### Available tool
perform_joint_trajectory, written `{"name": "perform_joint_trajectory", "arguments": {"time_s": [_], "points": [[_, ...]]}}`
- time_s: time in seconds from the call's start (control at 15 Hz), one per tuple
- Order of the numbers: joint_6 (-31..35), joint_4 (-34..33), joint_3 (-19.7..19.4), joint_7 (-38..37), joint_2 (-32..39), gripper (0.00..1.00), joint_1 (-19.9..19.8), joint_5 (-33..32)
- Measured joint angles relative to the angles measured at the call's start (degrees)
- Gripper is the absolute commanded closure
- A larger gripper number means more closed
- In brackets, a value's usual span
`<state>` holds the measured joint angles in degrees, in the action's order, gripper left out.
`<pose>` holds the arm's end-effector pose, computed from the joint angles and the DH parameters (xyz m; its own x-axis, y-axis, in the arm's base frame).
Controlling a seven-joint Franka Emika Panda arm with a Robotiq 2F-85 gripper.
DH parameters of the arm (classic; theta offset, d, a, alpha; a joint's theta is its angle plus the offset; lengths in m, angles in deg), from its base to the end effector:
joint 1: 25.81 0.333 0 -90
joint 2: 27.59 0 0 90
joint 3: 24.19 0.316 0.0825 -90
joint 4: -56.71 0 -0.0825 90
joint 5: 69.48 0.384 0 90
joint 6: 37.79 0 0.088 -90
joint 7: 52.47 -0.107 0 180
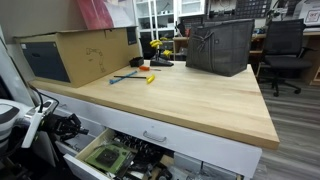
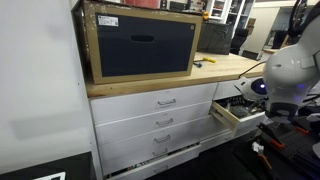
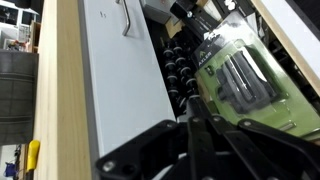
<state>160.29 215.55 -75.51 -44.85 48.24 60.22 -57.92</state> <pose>0.3523 -0.0020 0.0793 0.6897 0.6716 -0.2707 0.5417 -0.2305 0.8083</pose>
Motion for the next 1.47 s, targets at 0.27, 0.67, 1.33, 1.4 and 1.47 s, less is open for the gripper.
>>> {"name": "perform_joint_trajectory", "arguments": {"time_s": [0.27, 0.67, 1.33, 1.4, 1.47], "points": [[0.0, -0.1, -0.3, -2.2, -0.9, 1.00, -1.0, 0.4], [0.0, -0.1, -2.9, -2.5, -4.8, 1.00, -0.7, 0.7], [0.0, -0.1, -12.7, 0.0, -15.9, 1.00, -2.2, -2.9], [0.0, -0.1, -13.9, 0.7, -17.3, 1.00, -2.6, -3.9], [0.0, -0.1, -15.2, 1.6, -18.7, 1.00, -3.0, -5.0]]}}
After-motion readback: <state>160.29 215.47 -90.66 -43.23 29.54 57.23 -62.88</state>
